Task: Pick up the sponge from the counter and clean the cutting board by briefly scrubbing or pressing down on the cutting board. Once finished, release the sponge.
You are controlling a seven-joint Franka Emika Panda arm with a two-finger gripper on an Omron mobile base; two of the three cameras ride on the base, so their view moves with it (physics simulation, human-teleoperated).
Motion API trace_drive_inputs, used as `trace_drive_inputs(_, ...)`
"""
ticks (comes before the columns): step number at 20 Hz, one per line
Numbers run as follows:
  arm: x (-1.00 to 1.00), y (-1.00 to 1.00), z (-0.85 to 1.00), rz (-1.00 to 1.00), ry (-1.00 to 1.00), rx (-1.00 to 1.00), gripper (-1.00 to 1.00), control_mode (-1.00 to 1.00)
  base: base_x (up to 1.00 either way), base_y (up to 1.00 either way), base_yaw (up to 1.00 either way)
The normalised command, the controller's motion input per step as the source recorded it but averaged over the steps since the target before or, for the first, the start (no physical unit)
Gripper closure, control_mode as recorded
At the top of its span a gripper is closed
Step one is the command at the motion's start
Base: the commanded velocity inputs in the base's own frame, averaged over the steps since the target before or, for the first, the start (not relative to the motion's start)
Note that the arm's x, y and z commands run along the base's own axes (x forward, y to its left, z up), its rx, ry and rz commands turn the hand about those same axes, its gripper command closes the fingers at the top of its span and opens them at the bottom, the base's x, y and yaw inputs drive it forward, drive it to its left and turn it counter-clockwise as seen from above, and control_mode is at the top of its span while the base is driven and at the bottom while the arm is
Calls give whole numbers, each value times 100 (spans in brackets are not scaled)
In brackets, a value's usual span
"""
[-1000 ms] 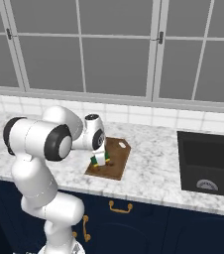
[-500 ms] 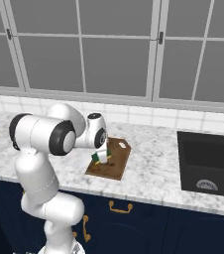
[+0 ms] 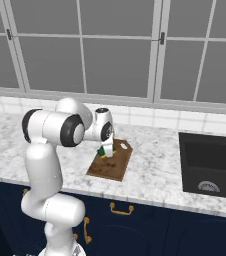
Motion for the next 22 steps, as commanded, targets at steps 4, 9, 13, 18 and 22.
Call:
trace_drive_inputs(4, 51, -6, -47, 0, -16, 0, 100, -100, 0, 0, 0)
trace_drive_inputs(9, 52, -1, -49, 0, -16, 0, 100, -100, 0, 0, 0)
trace_drive_inputs(13, 46, -4, -50, -1, -21, 0, 100, -100, 0, 0, 0)
trace_drive_inputs(18, 19, -20, -43, -2, -25, 0, 100, -100, 0, 0, 0)
trace_drive_inputs(22, 0, -41, -47, -1, -16, 0, 100, -100, 0, 0, 0)
